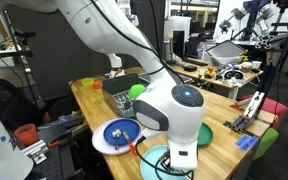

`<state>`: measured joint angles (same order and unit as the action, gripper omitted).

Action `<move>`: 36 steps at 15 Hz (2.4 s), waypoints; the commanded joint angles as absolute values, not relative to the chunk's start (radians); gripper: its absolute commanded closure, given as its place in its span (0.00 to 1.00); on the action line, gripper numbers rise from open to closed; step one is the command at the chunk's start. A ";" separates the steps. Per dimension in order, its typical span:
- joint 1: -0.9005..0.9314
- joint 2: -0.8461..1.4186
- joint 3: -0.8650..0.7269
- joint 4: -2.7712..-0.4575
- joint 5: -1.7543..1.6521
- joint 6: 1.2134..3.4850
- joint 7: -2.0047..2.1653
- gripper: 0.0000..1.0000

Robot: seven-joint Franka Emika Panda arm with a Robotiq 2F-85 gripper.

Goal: Pick up the silver spoon from the green plate and put it on the light blue plate.

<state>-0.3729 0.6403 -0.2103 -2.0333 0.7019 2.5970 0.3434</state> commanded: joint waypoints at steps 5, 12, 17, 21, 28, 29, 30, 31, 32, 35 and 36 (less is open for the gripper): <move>-0.437 0.521 -0.153 -2.077 0.897 2.592 0.130 0.00; -0.420 0.363 -0.162 -2.155 1.004 2.442 -0.059 0.00; -0.388 0.317 -0.188 -2.180 0.939 2.201 -0.201 0.00; -0.339 0.326 -0.178 -2.177 0.852 2.121 -0.299 0.00; -0.294 0.288 -0.180 -2.240 0.693 2.104 -0.385 0.00; -0.302 0.315 -0.169 -2.215 0.738 2.117 -0.368 0.00; -0.302 0.315 -0.169 -2.216 0.729 2.116 -0.367 0.00; -0.302 0.317 -0.169 -2.215 0.730 2.116 -0.367 0.00; -0.302 0.318 -0.169 -2.215 0.731 2.117 -0.367 0.00; -0.302 0.318 -0.168 -2.214 0.731 2.117 -0.367 0.00; -0.302 0.318 -0.168 -2.214 0.731 2.117 -0.367 0.00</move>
